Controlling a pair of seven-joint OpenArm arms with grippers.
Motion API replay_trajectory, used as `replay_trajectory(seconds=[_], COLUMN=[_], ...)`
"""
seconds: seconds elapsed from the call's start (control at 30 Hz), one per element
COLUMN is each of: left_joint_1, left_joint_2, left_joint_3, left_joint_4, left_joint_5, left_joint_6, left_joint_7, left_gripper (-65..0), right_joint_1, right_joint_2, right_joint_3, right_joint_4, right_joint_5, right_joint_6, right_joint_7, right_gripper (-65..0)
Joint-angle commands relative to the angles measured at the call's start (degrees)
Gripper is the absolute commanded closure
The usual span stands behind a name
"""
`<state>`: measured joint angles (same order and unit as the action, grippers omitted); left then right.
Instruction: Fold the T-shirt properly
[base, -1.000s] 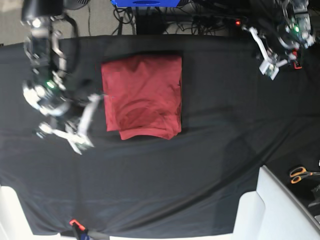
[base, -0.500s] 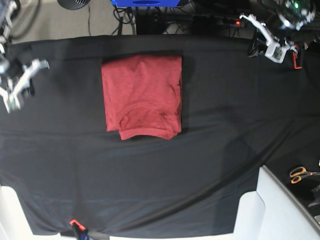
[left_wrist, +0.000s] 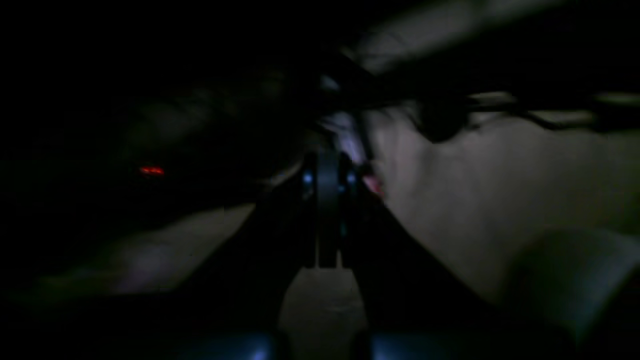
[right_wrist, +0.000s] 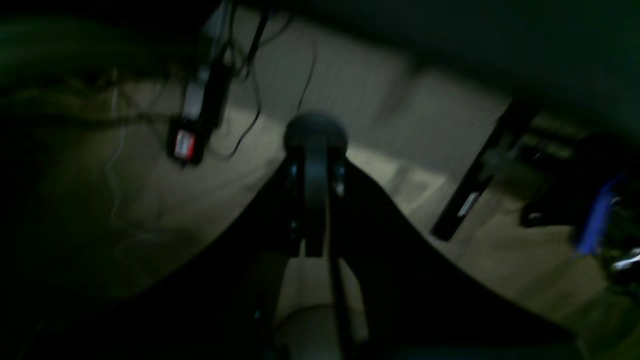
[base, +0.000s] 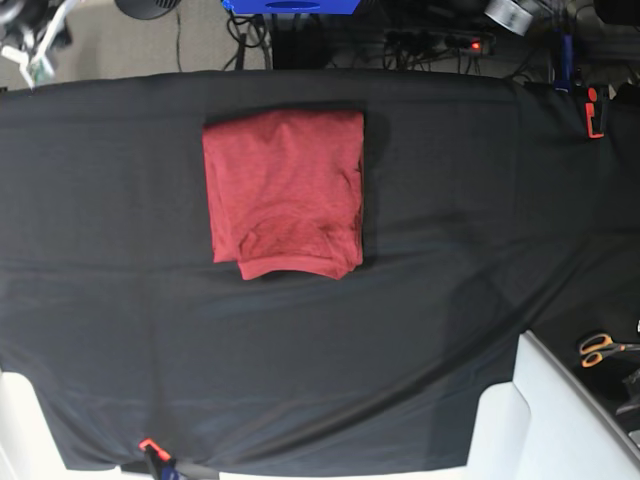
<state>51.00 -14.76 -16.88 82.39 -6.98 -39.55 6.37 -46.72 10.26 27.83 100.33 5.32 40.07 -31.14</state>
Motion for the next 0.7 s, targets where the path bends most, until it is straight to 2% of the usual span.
replay_trajectory(seconds=[0.0,0.07,0.13,0.23,0.27,0.33,0.37,0.4,0.5,0.57,0.67], left_joint_1=[0.29,-2.78,-5.95,-13.95,-17.29,-23.97,-28.01,-31.27,-35.31,-36.72,-39.97], left_joint_2=[-0.58,-0.58,-0.84,-0.40,-0.22,1.89,3.29,4.35,5.84,5.84,6.02], left_joint_3=[0.84,5.59,11.39,22.12,25.19,30.47,33.19,35.39,37.94,37.94,38.55], left_joint_4=[-1.91,-8.85,-18.35,-38.04,-44.90,-59.75,-68.02,-74.87,-79.97,-78.39,-77.77], left_joint_5=[-0.18,-0.09,-0.01,4.21,5.80,7.82,8.17,8.35,8.26,8.26,8.43], left_joint_6=[-0.45,-0.45,-0.45,-0.45,0.56,5.22,7.07,8.03,8.47,8.56,8.56], left_joint_7=[-0.35,-2.28,-8.26,-19.60,-22.24,-26.81,-29.27,-31.56,-33.93,-31.29,-23.29], left_gripper=[0.0,0.0,0.0,0.0,0.0,0.0,0.0,0.0,0.0,0.0,0.0], right_joint_1=[-0.27,2.37,5.62,11.42,13.53,18.46,21.62,25.05,32.08,34.81,35.95], right_joint_2=[0.60,1.03,1.03,1.30,1.39,2.35,2.88,3.32,3.41,3.41,4.55], right_joint_3=[-0.89,-3.44,-5.37,-8.98,-10.12,-11.97,-13.29,-15.04,-20.32,-24.10,-26.82], right_joint_4=[-2.00,-9.13,-17.48,-34.97,-41.39,-54.40,-62.93,-71.10,-88.69,-94.49,-95.02], right_joint_5=[-1.76,-6.25,-11.78,-18.99,-20.22,-22.51,-23.83,-25.06,-27.34,-27.43,-27.43], right_joint_6=[-0.07,-0.07,-0.07,-0.07,-0.07,-0.07,-2.23,-6.01,-18.23,-25.35,-31.50], right_joint_7=[0.23,0.32,1.20,7.44,9.90,14.83,17.82,21.25,30.39,34.96,36.54], right_gripper=[-0.3,-0.3,-0.3,-0.5,-0.5,-0.5,-0.5,-0.5,-0.6,-0.6,-0.8])
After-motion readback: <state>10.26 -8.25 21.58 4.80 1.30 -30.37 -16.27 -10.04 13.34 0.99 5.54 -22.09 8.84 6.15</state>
